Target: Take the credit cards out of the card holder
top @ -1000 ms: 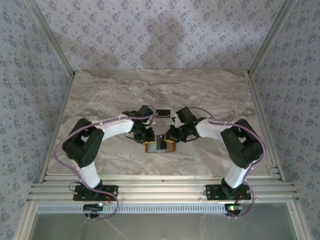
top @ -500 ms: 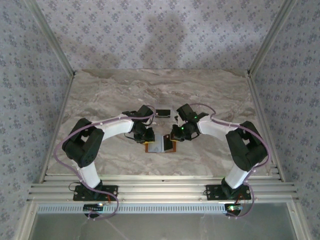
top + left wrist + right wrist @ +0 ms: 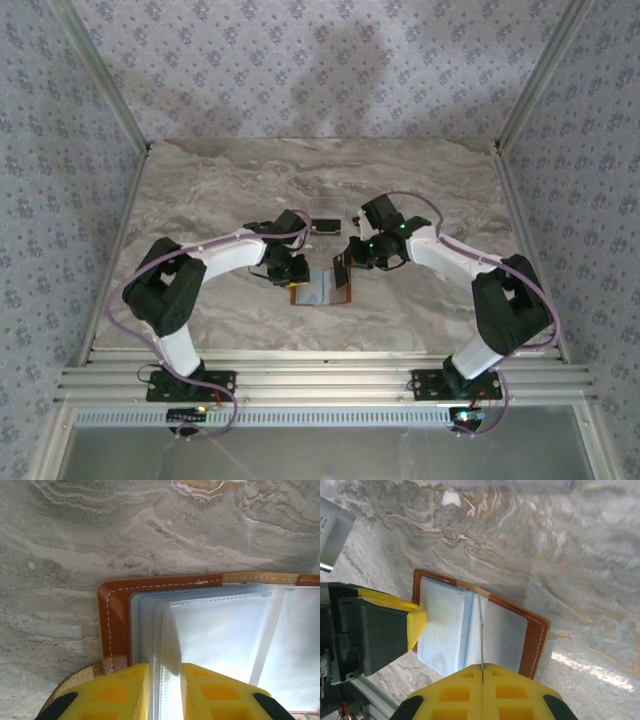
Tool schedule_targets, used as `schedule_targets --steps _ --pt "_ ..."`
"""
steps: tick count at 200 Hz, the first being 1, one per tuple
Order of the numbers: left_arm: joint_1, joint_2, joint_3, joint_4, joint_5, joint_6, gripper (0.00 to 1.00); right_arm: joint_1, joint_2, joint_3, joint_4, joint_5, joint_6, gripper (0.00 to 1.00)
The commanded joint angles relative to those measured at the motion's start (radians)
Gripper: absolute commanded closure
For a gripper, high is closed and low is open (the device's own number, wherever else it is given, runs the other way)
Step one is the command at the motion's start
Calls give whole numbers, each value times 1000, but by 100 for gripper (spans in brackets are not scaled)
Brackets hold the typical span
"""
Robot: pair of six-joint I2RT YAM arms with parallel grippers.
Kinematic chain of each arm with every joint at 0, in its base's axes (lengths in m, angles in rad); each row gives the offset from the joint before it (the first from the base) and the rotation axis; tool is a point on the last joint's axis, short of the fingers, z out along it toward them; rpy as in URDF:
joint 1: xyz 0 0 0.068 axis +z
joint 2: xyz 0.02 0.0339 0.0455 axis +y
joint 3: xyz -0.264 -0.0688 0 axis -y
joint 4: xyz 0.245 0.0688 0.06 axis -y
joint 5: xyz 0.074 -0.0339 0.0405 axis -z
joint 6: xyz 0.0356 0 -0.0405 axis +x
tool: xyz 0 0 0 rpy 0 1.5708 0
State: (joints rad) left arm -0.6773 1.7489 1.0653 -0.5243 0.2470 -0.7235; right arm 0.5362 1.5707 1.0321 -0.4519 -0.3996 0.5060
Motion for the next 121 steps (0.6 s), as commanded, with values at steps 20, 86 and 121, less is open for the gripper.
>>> schedule_targets --steps 20,86,121 --pt "-5 -70 11 -29 -7 -10 76 -10 -28 85 -81 54 -286 100" --pt "38 -113 -47 -4 -3 -22 76 -17 25 252 -180 81 -863 100" --pt "64 -135 -79 1 1 -24 76 -31 155 444 -340 114 -1115 100"
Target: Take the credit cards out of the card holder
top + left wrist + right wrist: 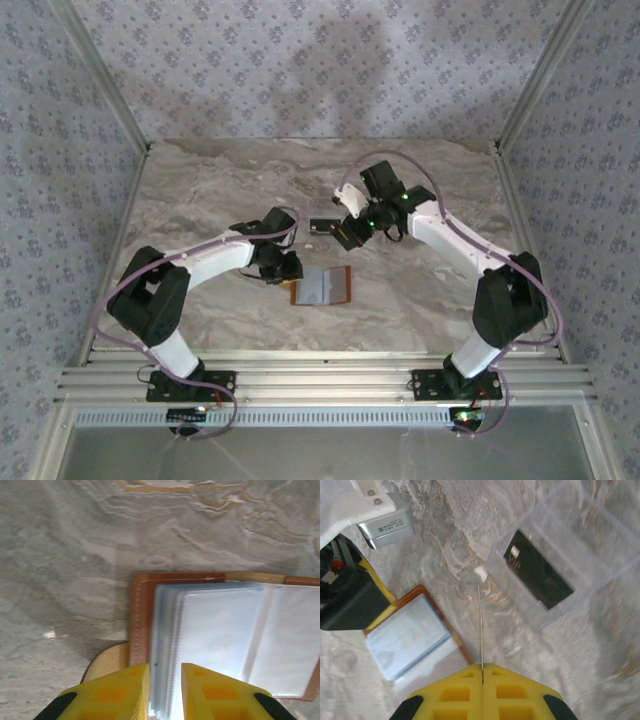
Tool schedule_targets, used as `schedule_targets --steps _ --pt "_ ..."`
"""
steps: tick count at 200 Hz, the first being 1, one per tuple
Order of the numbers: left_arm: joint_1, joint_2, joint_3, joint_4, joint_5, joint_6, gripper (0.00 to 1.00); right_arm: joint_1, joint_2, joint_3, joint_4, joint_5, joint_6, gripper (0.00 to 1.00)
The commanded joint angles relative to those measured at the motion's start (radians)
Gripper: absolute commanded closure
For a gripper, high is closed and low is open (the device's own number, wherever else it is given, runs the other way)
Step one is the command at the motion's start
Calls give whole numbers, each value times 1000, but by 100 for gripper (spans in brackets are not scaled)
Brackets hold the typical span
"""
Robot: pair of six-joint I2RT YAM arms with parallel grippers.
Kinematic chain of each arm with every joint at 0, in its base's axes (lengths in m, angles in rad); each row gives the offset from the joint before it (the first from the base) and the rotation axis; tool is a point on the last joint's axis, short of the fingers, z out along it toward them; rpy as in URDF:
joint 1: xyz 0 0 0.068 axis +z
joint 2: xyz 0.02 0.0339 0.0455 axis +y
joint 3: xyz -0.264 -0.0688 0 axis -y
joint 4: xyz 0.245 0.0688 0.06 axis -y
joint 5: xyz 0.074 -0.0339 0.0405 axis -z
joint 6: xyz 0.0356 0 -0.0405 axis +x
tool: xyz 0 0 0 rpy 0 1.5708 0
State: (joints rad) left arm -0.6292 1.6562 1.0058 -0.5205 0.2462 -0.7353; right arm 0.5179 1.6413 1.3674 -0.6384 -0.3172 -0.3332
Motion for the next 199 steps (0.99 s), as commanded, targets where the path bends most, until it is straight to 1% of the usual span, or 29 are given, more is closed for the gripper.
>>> schedule_targets --steps 1,36,56,86,152,199 --pt "16 -42 -20 -2 2 -12 76 -13 88 115 -160 32 -282 100" --pt "28 -46 -33 -5 7 -9 75 -23 234 329 -340 12 -457 100" --pt "33 -49 -36 -9 8 -7 75 -28 313 449 -436 -2 -522 100" --pt "43 -53 -38 -14 11 -2 75 -30 412 586 -529 -7 -600 100" --pt "55 -53 -42 -24 13 3 76 -10 602 854 -641 36 -712 100" --pt "55 -62 -55 -22 11 -1 75 4 681 951 -658 64 -753 100"
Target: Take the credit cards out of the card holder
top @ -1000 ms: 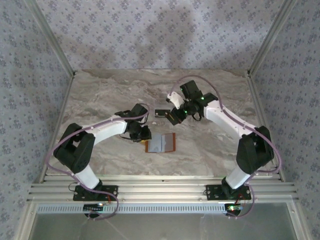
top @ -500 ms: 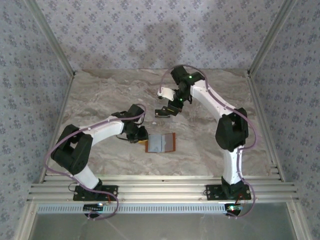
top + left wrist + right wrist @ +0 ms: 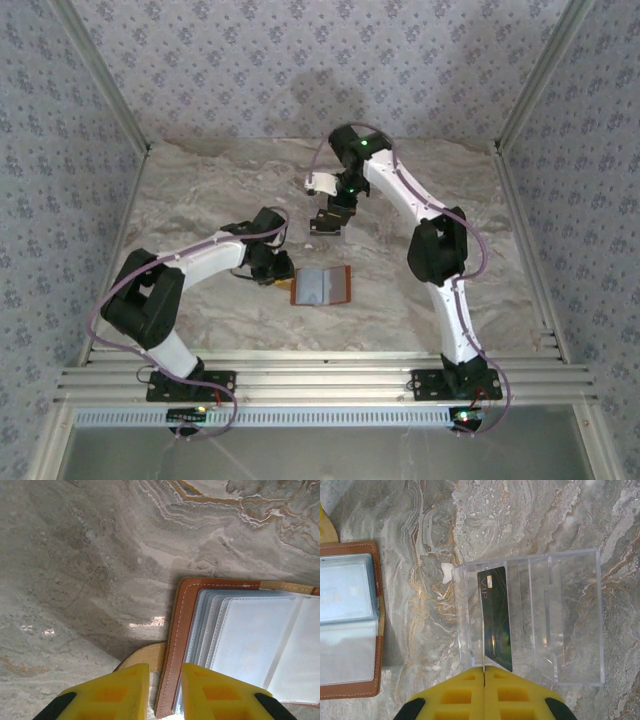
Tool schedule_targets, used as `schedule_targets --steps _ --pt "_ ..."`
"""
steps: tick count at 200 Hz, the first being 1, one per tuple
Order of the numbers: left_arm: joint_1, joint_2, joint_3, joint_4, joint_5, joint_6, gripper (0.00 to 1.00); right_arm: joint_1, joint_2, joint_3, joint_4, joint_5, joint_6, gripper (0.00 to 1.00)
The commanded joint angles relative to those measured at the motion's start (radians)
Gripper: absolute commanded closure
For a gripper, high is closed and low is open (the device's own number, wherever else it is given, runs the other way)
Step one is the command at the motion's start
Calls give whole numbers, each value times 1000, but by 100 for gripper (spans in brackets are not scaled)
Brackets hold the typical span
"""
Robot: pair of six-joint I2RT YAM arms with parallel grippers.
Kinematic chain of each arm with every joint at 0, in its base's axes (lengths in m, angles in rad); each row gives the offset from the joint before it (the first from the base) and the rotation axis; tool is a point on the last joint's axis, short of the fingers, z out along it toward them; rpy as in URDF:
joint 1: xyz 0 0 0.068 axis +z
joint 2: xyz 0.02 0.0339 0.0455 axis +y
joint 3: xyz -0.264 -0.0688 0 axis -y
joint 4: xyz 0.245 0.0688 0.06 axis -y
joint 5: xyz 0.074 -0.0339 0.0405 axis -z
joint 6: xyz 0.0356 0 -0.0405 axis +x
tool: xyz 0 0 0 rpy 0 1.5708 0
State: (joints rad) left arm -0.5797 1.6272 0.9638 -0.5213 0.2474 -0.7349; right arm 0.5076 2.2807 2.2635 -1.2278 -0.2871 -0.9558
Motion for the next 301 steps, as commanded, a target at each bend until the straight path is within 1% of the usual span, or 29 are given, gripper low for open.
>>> schedule_targets --steps 1,50,117,154,168,188,205,245,272,301 --pt "5 -33 -13 -21 10 -2 75 15 43 55 -68 33 -131 100" --pt "6 -49 -30 -18 4 -10 76 31 105 96 -55 83 -163 100" --pt "8 -53 -36 -18 2 -11 75 46 161 107 -59 93 -178 100" --pt "9 -64 -46 -17 -1 -15 76 56 180 106 -28 106 -173 100" --pt "10 -68 -51 -16 0 -17 76 56 180 104 -11 113 -169 94" --pt "11 -70 -53 -15 0 -18 75 55 175 104 13 124 -170 81" --pt "12 -71 -53 -13 0 -18 76 56 169 104 31 140 -168 74" --pt "12 -71 -51 -12 -1 -17 75 49 137 97 62 153 -163 69" --pt "12 -71 -45 -16 1 -17 75 47 89 57 108 158 -144 68" --pt "12 -70 -36 -15 2 -9 75 45 10 -9 143 112 -122 67"
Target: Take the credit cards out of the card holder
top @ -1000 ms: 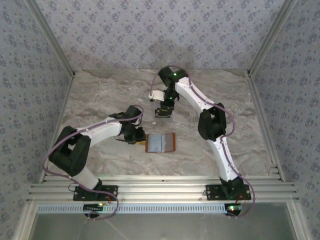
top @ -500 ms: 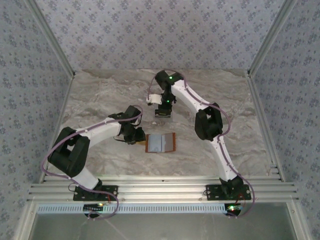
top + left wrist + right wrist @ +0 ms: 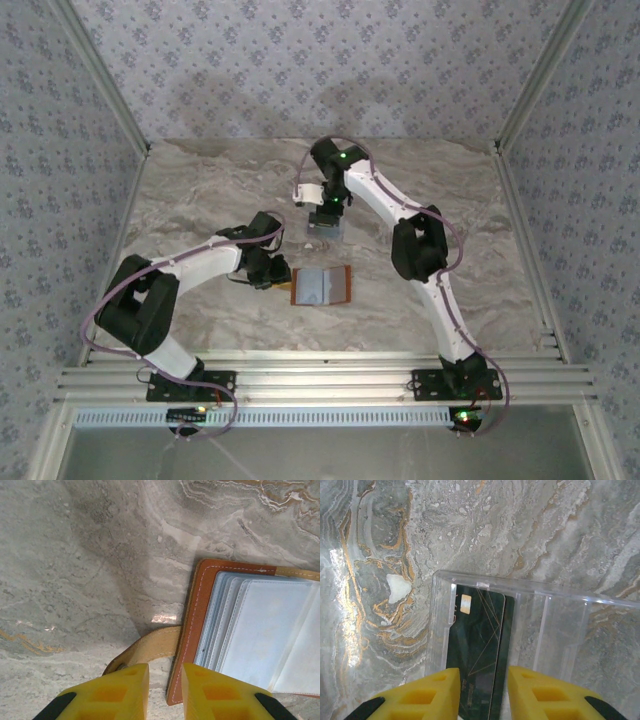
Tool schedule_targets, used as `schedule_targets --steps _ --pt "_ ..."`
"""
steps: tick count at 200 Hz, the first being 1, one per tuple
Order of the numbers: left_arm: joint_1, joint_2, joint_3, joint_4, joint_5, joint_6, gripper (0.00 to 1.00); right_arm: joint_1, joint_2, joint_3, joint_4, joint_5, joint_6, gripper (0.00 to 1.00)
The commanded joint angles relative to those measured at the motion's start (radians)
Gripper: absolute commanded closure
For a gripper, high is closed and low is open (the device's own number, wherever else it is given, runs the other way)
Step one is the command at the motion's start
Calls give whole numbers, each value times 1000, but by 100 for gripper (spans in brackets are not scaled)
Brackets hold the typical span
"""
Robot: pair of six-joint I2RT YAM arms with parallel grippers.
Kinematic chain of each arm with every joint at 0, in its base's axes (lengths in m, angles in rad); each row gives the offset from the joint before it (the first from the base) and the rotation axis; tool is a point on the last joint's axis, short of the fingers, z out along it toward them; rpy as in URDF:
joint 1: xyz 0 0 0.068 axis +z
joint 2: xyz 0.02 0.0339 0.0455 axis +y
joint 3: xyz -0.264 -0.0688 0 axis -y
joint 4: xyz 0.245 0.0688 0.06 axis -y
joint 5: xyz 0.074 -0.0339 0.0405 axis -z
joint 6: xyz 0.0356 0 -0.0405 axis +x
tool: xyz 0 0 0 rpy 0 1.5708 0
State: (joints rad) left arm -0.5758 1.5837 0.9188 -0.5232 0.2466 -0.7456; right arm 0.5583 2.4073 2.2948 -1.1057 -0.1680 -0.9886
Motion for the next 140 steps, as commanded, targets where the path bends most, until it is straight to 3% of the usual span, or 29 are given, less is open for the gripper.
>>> schedule_targets --steps 1,51,93,140 --pt "8 -26 9 -13 3 1 75 -6 -120 -45 22 -9 -89 67" --pt "7 4 28 -9 3 14 76 -5 -240 -189 119 -46 64 65" --pt "-3 53 63 -5 26 27 76 -9 -351 -348 248 -66 410 65" --pt "-36 95 106 -14 31 34 76 -9 -579 -706 500 -69 878 70"
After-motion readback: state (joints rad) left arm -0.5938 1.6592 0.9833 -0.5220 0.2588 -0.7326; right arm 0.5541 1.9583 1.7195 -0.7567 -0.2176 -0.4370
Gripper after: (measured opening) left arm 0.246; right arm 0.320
